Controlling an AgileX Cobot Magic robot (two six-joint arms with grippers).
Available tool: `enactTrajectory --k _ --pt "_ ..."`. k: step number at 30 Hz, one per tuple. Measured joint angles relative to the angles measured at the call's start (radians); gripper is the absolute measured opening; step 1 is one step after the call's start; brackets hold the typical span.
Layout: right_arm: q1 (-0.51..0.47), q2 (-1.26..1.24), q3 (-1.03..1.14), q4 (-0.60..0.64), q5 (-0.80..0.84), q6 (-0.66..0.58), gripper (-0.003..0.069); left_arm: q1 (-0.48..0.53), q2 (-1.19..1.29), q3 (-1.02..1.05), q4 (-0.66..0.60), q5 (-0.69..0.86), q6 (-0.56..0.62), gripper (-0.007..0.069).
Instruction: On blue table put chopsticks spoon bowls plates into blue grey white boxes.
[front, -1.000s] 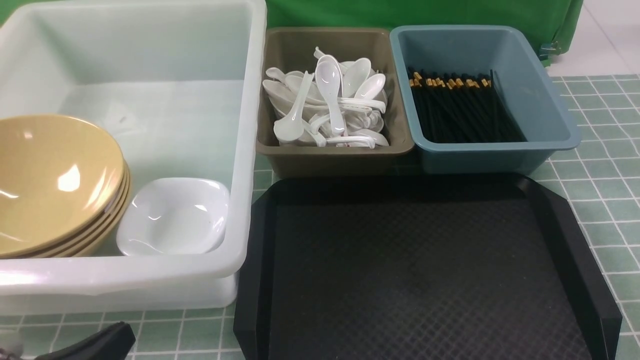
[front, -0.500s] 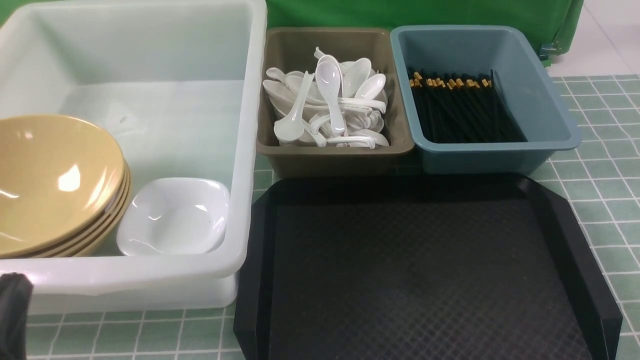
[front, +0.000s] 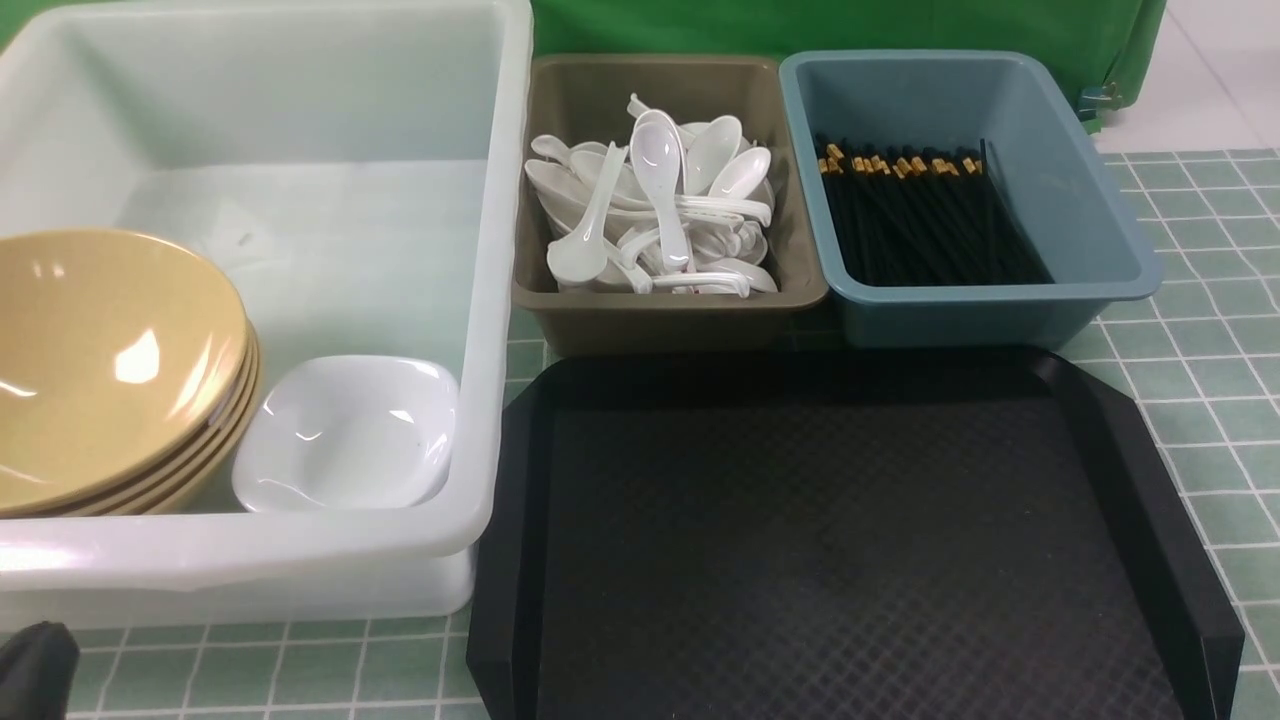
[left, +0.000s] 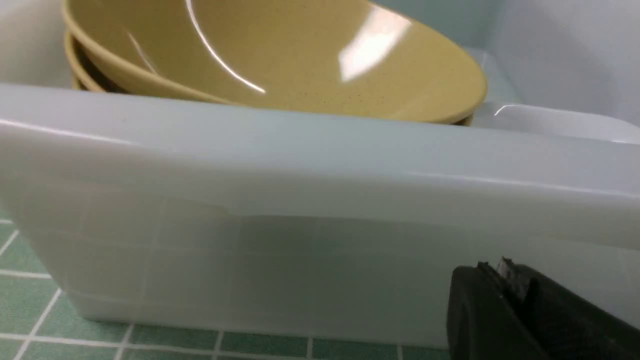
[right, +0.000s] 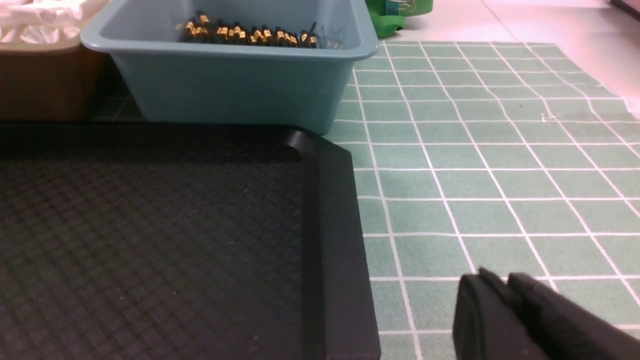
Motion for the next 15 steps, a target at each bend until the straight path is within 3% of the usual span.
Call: enactTrajectory --k 15 --pt "0.0 0.0 0.0 0.0 0.0 0.0 0.0112 -0.054 0.0 0.0 -0.069 0.004 0.128 0.0003"
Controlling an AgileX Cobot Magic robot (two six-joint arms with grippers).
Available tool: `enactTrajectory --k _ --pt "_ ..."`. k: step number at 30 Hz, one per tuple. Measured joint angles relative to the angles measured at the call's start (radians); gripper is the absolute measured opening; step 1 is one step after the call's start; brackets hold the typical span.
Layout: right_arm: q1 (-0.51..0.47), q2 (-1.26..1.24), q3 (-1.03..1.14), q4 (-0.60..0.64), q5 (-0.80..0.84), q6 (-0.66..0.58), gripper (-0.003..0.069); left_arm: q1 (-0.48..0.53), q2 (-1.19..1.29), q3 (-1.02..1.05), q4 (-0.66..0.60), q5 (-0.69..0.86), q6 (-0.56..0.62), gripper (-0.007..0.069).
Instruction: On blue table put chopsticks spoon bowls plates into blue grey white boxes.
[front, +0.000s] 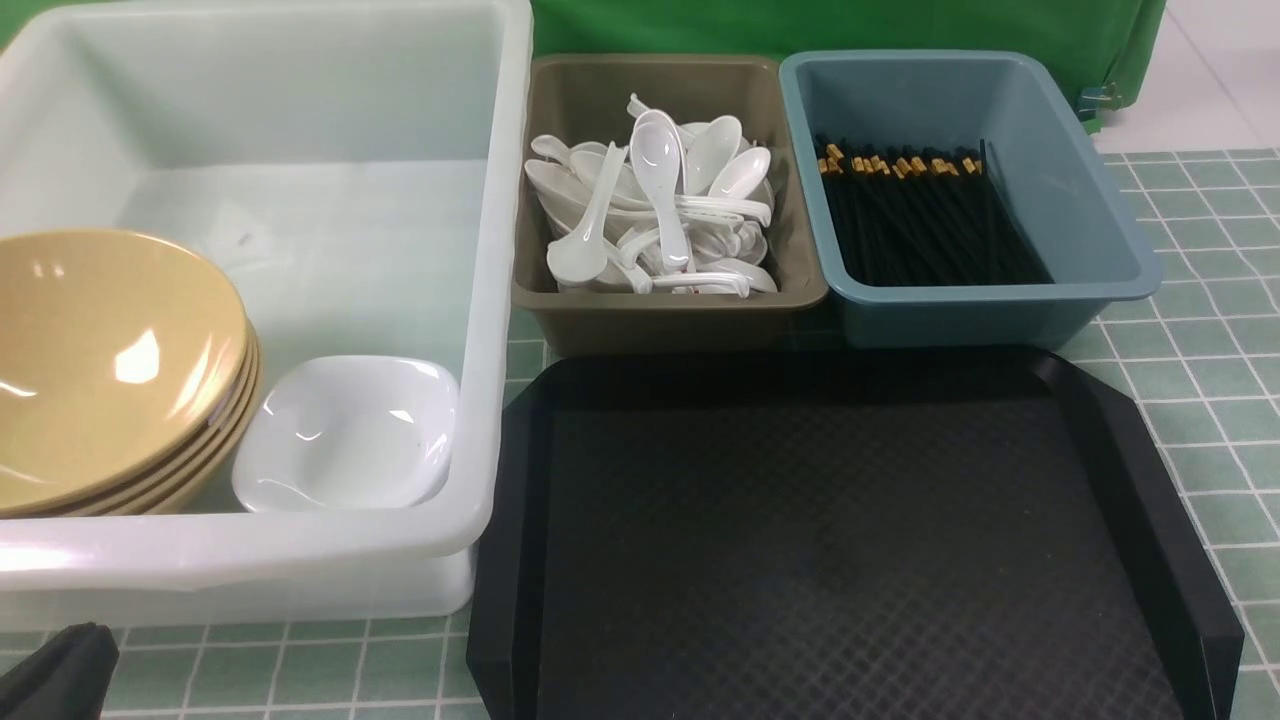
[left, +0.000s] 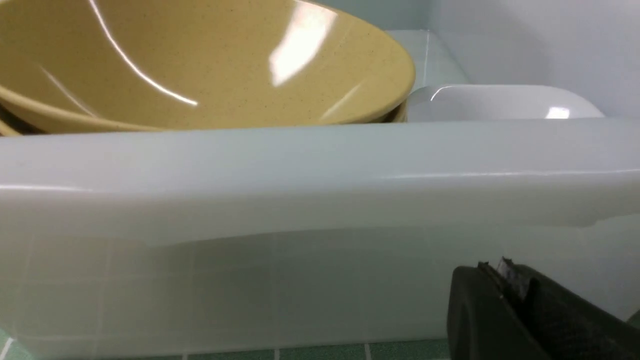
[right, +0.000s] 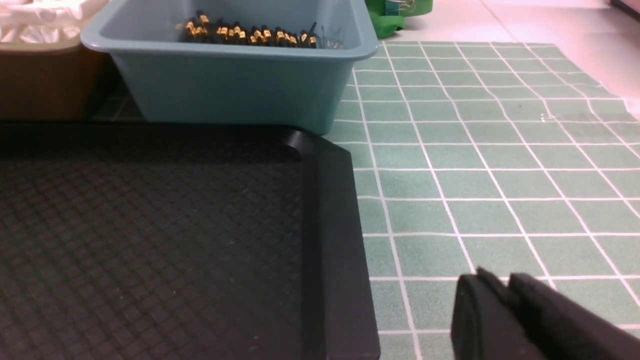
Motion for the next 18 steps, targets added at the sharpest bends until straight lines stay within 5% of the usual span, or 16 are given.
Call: enactTrajectory --k 18 --pt "0.0 0.0 0.0 0.0 0.0 0.0 0.0134 -0.001 0.0 -0.001 -0.012 0.001 0.026 0.0003"
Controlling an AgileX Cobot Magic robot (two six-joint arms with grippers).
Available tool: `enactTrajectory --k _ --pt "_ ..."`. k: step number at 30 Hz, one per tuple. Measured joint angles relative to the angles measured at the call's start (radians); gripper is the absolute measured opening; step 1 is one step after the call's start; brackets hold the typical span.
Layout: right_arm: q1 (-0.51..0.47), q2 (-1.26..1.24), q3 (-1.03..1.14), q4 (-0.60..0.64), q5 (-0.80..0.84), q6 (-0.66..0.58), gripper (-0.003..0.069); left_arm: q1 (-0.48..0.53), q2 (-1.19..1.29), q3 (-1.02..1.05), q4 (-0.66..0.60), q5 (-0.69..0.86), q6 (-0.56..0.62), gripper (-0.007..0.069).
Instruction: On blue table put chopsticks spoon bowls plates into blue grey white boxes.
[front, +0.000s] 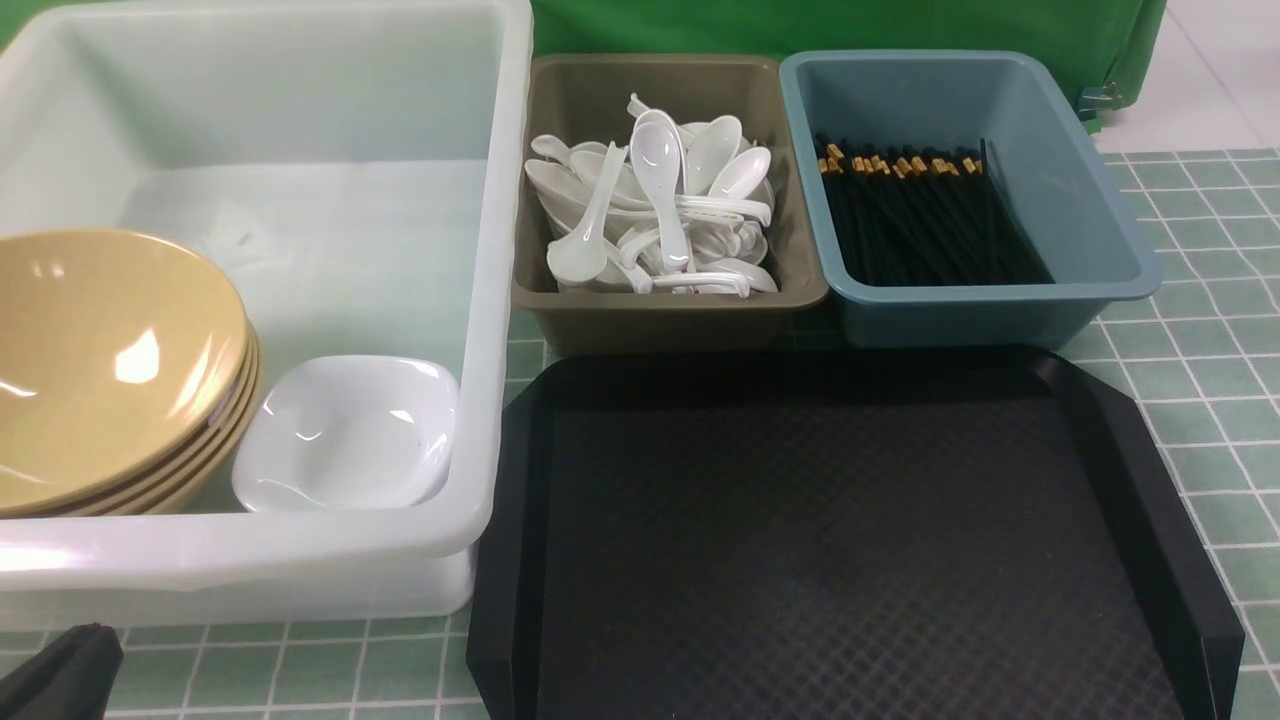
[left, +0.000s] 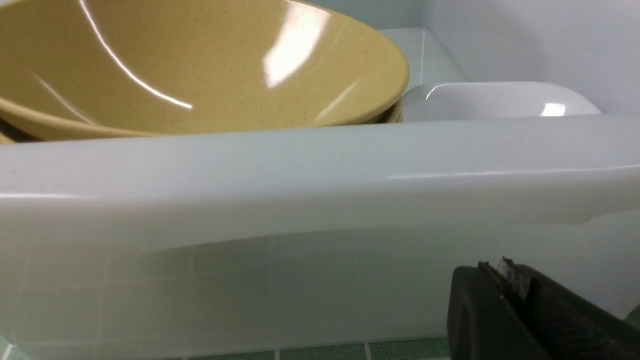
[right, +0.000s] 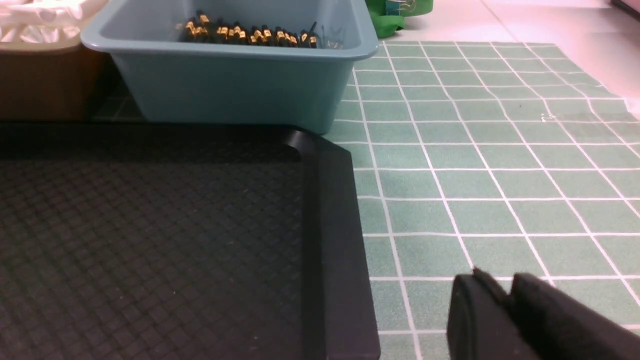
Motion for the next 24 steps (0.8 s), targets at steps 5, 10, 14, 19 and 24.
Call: enactTrajectory --k 5,10,14,19,24 --pt "0.0 0.0 0.0 0.0 0.0 0.0 0.0141 0.0 0.0 0.0 -0.001 0.0 0.0 0.0003" --pt "0.0 0.0 0.0 0.0 0.0 0.0 0.0144 0.0 0.0 0.0 -0.001 0.0 0.0 0.0003" --pt "0.0 0.0 0.0 0.0 0.0 0.0 0.0149 0.0 0.0 0.0 -0.001 0.0 0.0 0.0003" --pt "0.0 0.0 0.0 0.0 0.0 0.0 0.0151 0.0 0.0 0.0 -0.001 0.0 0.0 0.0003" --pt "0.0 0.0 0.0 0.0 0.0 0.0 0.0152 0.0 0.0 0.0 -0.001 0.0 0.0 0.0003"
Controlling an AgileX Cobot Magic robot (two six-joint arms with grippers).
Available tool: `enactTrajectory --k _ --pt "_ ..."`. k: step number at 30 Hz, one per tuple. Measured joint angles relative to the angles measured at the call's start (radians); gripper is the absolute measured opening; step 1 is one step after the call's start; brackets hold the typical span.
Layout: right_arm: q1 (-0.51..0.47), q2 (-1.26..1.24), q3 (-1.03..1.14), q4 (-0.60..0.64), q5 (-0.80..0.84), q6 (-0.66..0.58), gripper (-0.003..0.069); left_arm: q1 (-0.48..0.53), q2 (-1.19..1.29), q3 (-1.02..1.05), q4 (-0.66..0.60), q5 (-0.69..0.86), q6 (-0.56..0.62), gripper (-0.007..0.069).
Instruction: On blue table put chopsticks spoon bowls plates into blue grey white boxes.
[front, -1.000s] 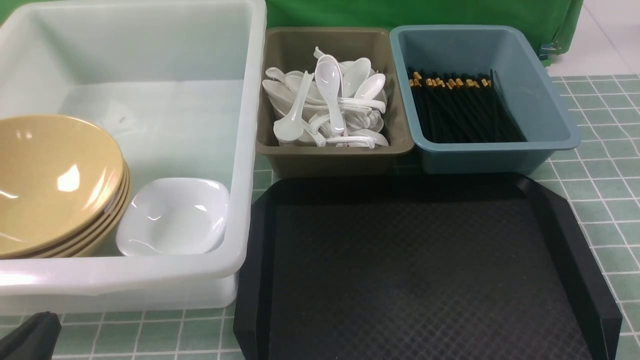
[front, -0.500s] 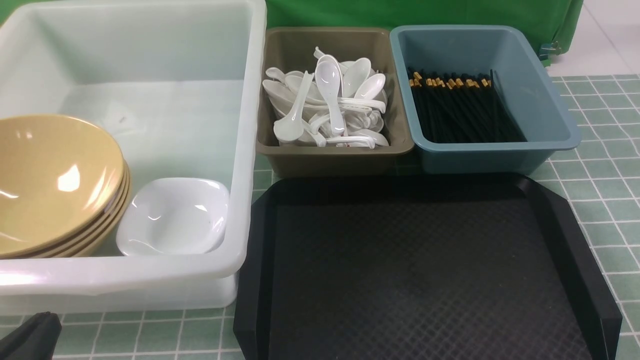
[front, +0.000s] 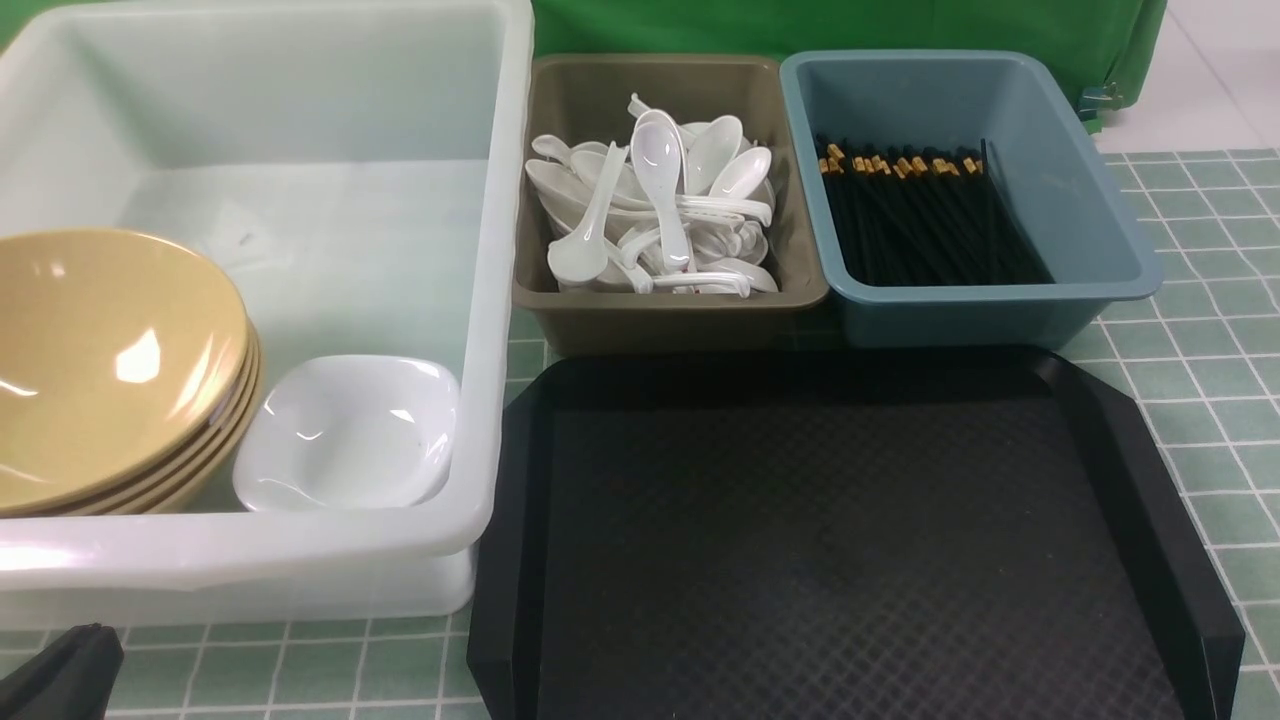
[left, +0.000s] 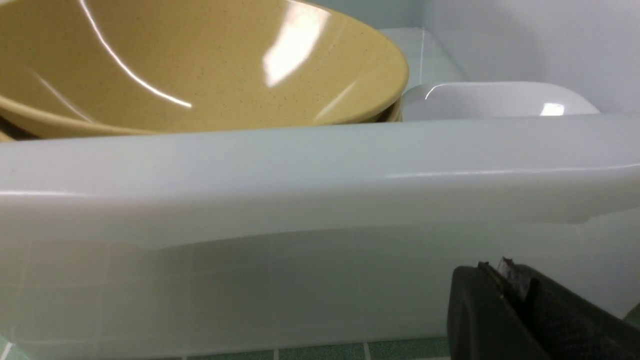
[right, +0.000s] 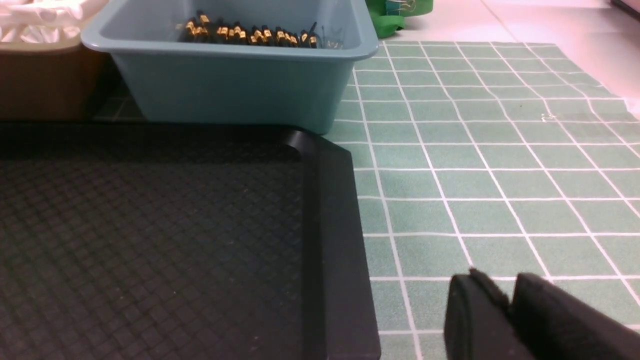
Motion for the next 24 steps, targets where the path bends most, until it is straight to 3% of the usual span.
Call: enactTrajectory --k 24 --pt "0.0 0.0 0.0 0.0 0.0 0.0 0.0171 0.0 0.0 0.0 -0.001 0.0 0.0 0.0003"
